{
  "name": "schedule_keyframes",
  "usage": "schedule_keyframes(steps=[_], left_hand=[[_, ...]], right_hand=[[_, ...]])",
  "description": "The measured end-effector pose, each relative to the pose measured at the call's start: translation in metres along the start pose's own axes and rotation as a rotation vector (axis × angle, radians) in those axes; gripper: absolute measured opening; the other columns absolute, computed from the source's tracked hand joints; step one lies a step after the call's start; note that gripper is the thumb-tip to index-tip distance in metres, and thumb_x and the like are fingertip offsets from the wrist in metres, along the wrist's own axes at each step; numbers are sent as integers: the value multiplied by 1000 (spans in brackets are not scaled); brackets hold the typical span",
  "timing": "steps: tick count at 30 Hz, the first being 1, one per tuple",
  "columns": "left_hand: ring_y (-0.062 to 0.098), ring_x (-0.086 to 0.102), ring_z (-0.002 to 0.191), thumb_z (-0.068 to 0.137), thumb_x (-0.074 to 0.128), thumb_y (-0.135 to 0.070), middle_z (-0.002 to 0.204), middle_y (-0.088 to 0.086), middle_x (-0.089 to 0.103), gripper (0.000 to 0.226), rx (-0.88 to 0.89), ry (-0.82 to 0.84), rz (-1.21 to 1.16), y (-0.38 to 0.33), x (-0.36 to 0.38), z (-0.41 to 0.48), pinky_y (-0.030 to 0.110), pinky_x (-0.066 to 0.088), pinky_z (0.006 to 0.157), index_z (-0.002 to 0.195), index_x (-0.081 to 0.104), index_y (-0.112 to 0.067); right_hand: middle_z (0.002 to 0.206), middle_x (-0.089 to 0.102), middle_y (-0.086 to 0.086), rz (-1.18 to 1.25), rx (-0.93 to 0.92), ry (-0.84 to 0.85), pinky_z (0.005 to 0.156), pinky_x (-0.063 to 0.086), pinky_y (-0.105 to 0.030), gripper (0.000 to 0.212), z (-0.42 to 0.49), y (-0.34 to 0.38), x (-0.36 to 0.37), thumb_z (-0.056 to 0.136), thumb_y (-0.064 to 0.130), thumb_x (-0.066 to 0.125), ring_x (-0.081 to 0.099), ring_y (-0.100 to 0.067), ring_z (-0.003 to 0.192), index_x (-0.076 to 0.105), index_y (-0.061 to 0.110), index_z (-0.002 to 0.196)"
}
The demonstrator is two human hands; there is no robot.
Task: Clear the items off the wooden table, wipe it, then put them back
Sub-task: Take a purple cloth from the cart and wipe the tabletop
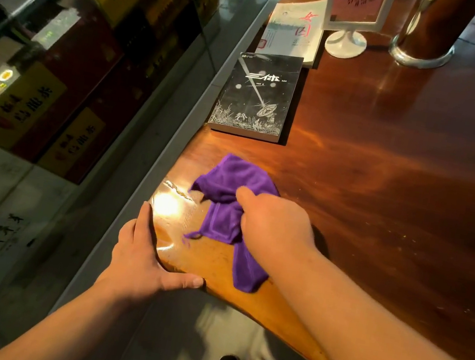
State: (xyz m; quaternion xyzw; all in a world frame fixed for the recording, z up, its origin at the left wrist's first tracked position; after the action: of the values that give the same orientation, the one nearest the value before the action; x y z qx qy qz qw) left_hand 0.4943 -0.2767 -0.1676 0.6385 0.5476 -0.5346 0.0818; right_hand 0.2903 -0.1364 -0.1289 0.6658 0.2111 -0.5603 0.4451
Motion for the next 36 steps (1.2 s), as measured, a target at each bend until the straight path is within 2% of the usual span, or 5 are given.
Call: schedule_keyframes(steps=[10, 16, 24, 29, 36], left_hand=[[25, 22, 147, 15, 75, -100, 150, 5, 32, 168, 28, 14, 95, -3, 2, 1, 49, 31, 121, 157, 25, -25], [22, 14, 154, 19, 88, -90, 166, 0, 13, 184, -16, 12, 15, 1, 0, -1, 49, 26, 123, 163, -15, -37], [25, 14, 155, 17, 85, -92, 167, 1, 13, 184, -20, 23, 2, -1, 0, -1, 55, 26, 124, 163, -13, -39], [29, 14, 155, 11, 73, -99, 168, 6, 10, 188, -40, 49, 53, -2, 2, -1, 53, 24, 124, 165, -8, -27], [31, 23, 150, 12, 61, -106, 163, 8, 24, 178, -16, 33, 114, 2, 0, 2, 55, 30, 119, 160, 16, -20]], right_hand=[[92, 65, -2, 37, -293, 147, 52, 32, -34, 40, -16, 94, 27, 85, 27, 71, 67, -28, 76, 48, 23, 118], [63, 58, -3, -58, -257, 75, 42, 16, -27, 26, -36, 22, 14, 75, 14, 77, 62, -30, 49, 58, 25, 90], [72, 56, 0, -72, -57, 45, 45, 12, -33, 24, 12, 37, 6, 89, 10, 56, 64, -31, 67, 49, 22, 109], [96, 66, -5, -14, -187, 161, 56, 37, -35, 45, -9, 97, 23, 86, 23, 71, 69, -30, 80, 45, 21, 122], [92, 63, -4, -50, -173, 216, 52, 33, -35, 51, -12, 103, 24, 86, 25, 74, 63, -26, 70, 41, 22, 125]])
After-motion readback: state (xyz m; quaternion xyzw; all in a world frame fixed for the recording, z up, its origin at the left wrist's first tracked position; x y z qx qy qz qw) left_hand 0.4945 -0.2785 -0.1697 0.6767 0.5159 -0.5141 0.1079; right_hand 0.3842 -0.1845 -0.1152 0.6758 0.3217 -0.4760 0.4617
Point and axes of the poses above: each hand's wrist, its own z-axis towards the middle knuckle, its own x-axis out of the palm, y = z × x, the point moved 8 cm from there along z, towards the middle knuckle
